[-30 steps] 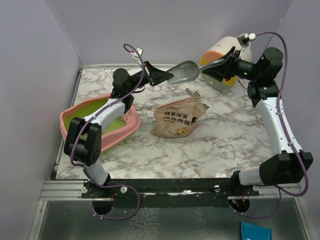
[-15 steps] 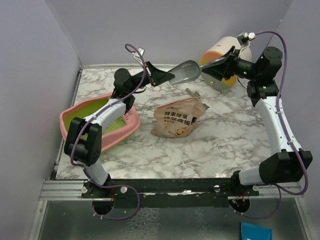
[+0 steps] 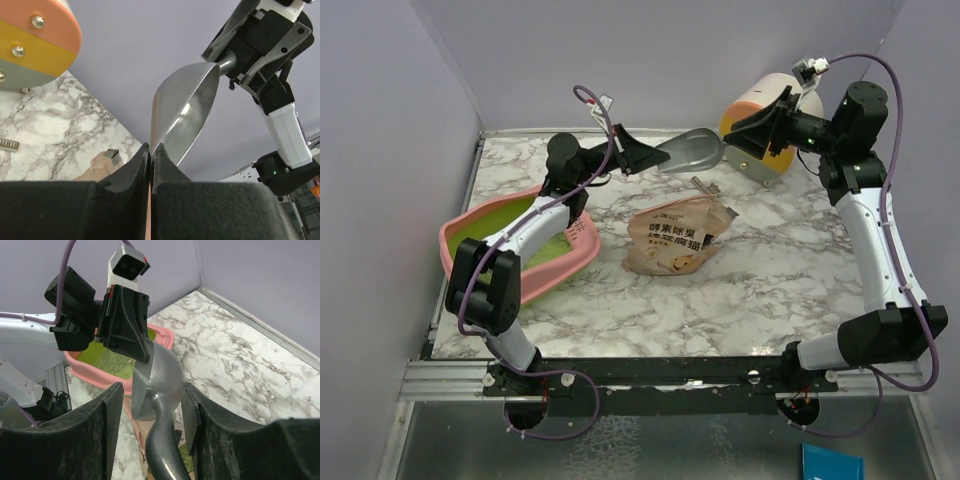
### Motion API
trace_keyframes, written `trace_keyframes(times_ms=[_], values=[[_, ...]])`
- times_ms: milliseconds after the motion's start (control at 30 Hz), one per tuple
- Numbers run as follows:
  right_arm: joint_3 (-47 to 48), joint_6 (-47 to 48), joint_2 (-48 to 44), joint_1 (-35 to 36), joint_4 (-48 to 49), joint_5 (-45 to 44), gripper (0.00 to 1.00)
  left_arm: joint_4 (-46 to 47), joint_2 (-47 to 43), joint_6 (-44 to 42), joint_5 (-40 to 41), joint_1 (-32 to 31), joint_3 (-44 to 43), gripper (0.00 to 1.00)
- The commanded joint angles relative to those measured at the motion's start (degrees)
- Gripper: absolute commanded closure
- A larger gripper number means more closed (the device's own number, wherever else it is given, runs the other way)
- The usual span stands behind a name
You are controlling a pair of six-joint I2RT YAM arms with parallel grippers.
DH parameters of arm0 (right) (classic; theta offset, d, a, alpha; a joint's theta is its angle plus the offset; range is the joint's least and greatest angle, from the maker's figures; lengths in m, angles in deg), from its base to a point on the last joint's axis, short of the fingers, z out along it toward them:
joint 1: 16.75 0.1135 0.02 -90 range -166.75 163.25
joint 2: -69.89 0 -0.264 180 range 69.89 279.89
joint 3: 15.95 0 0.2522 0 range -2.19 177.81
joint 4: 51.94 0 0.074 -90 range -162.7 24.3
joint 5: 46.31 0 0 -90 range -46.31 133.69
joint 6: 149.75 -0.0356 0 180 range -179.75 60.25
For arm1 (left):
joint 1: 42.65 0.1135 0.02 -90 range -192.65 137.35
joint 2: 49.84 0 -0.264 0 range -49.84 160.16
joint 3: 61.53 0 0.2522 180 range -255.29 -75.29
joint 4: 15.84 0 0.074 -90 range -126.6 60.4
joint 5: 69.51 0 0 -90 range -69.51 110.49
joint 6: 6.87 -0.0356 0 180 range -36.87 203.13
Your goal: Fill the litter box with clean litter
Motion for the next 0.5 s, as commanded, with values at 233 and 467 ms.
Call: trace_keyframes(times_ms=[233,467], values=[[-4.12,0.80,-2.86,0.25,0.39,-0.65,0.52,0.72,-5.82,1.13,-4.56,3.95,2.11,1.00],[-6.75,-0.54,-2.82,0.25,3.35,3.64,0.52,0.79,-4.79,2.27,-5.68,4.18,0.75,1.00]])
